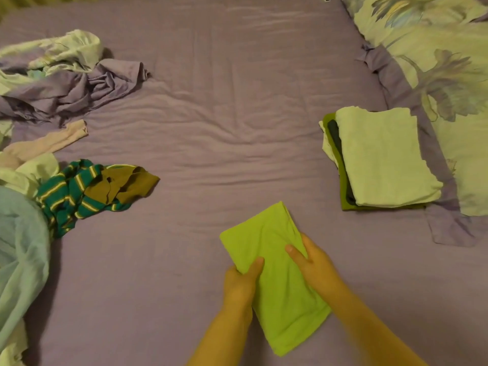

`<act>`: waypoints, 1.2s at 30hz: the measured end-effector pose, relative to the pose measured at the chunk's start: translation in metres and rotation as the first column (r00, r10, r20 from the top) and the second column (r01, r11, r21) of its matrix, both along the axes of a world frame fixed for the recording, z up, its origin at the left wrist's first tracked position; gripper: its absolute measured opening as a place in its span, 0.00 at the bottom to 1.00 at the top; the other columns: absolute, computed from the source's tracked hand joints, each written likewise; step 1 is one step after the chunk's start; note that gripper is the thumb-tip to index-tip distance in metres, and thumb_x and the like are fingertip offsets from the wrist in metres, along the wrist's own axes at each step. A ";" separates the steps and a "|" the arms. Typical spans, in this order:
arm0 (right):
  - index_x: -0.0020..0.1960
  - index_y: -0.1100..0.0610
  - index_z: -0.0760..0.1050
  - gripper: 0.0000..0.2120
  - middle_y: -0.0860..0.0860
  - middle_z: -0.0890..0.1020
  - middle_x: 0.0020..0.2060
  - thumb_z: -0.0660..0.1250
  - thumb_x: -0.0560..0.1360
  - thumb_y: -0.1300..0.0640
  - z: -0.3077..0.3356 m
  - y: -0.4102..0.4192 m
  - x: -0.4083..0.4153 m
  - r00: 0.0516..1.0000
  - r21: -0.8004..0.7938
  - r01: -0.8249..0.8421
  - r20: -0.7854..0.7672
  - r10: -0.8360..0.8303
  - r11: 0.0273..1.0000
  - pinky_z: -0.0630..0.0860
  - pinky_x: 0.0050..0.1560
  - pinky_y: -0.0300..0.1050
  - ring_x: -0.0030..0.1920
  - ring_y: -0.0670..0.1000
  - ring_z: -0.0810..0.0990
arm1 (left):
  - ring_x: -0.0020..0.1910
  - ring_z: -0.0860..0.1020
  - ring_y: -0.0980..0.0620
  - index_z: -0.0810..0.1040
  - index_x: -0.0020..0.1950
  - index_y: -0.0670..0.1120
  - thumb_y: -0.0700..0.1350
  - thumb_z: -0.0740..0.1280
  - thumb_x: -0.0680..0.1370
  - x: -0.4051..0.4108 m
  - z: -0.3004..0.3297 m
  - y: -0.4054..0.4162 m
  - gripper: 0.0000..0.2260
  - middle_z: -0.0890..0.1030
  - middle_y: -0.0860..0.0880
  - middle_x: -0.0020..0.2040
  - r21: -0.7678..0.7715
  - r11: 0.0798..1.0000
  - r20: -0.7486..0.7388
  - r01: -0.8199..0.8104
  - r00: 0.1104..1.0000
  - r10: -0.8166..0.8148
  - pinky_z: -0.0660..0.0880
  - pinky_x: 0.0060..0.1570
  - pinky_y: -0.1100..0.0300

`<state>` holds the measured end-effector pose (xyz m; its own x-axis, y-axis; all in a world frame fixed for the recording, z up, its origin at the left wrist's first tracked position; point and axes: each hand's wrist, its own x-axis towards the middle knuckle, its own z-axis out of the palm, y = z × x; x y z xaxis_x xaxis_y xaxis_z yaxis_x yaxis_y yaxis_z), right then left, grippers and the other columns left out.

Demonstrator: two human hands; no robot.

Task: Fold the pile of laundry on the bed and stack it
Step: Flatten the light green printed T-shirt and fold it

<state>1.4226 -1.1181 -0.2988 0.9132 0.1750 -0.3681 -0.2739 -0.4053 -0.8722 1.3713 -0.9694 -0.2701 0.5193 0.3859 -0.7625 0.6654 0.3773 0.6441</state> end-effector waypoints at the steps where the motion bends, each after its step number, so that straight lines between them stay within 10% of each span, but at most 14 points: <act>1: 0.66 0.50 0.70 0.17 0.43 0.77 0.59 0.65 0.78 0.58 0.008 -0.004 0.008 1.000 0.049 0.025 0.008 -0.025 0.998 0.68 0.57 0.25 0.59 0.38 0.76 | 0.43 0.81 0.49 0.79 0.48 0.43 0.38 0.71 0.74 0.009 0.009 -0.001 0.05 0.82 0.43 0.50 -0.021 1.000 0.044 0.020 0.999 -0.019 0.79 0.41 0.60; 4: 0.62 0.44 0.70 0.15 0.36 0.77 0.55 0.64 0.78 0.59 0.041 -0.021 0.039 0.995 0.132 0.083 0.045 -0.089 0.988 0.71 0.55 0.25 0.54 0.30 0.75 | 0.51 0.80 0.47 0.77 0.55 0.45 0.42 0.70 0.75 0.045 0.035 -0.006 0.10 0.82 0.46 0.53 0.028 0.989 0.156 0.144 0.977 -0.146 0.77 0.55 0.50; 9: 0.66 0.49 0.70 0.16 0.39 0.76 0.55 0.63 0.79 0.57 0.104 -0.070 0.110 0.967 0.081 0.127 0.212 -0.142 0.989 0.68 0.52 0.21 0.55 0.38 0.75 | 0.39 0.82 0.60 0.75 0.57 0.54 0.47 0.69 0.76 0.126 0.083 -0.032 0.11 0.83 0.57 0.49 -0.074 0.904 0.302 0.421 0.874 -0.382 0.77 0.32 0.62; 18: 0.67 0.56 0.71 0.17 0.49 0.78 0.57 0.63 0.79 0.59 0.148 -0.173 0.209 0.913 -0.033 0.299 0.299 -0.276 0.954 0.70 0.58 0.41 0.61 0.53 0.76 | 0.43 0.81 0.59 0.71 0.65 0.57 0.46 0.67 0.78 0.252 0.100 -0.127 0.17 0.80 0.58 0.56 -0.047 0.764 0.493 0.643 0.680 -0.543 0.78 0.33 0.60; 22: 0.76 0.54 0.56 0.30 0.52 0.71 0.69 0.65 0.78 0.54 0.129 -0.199 0.240 0.932 -0.198 0.304 0.264 -0.248 0.932 0.67 0.62 0.41 0.66 0.54 0.71 | 0.63 0.75 0.48 0.63 0.74 0.50 0.42 0.70 0.76 0.286 0.077 -0.155 0.28 0.73 0.50 0.69 0.241 0.771 0.515 0.590 0.595 -0.617 0.75 0.59 0.50; 25: 0.78 0.51 0.43 0.39 0.54 0.56 0.76 0.63 0.77 0.45 0.097 -0.208 0.241 0.963 -0.619 0.165 0.269 0.010 0.768 0.60 0.71 0.51 0.74 0.57 0.58 | 0.76 0.55 0.43 0.48 0.79 0.49 0.53 0.69 0.76 0.294 0.049 -0.164 0.40 0.51 0.43 0.78 0.789 0.287 0.065 0.543 0.392 -0.918 0.58 0.71 0.53; 28: 0.77 0.43 0.42 0.34 0.50 0.44 0.78 0.47 0.76 0.32 0.059 -0.207 0.225 0.974 -0.862 -0.016 0.102 0.204 0.507 0.49 0.75 0.55 0.77 0.56 0.42 | 0.77 0.42 0.42 0.49 0.78 0.59 0.64 0.60 0.76 0.289 0.019 -0.166 0.34 0.38 0.48 0.78 0.799 -0.167 -0.336 0.577 0.199 -0.921 0.49 0.73 0.43; 36: 0.77 0.45 0.48 0.28 0.51 0.47 0.78 0.48 0.80 0.38 0.050 -0.170 0.214 0.991 -0.938 -0.075 -0.032 0.131 0.338 0.46 0.73 0.62 0.77 0.57 0.41 | 0.77 0.50 0.45 0.45 0.78 0.60 0.64 0.55 0.78 0.245 0.001 -0.136 0.31 0.47 0.49 0.79 0.711 -0.105 -0.321 0.695 0.188 -0.928 0.53 0.73 0.48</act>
<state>1.6363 -1.2882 -0.2486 0.9330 -0.1646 -0.3200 -0.1435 -0.9857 0.0886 1.6165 -1.1053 -0.2687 0.8951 -0.2507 -0.3688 -0.0598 -0.8870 0.4579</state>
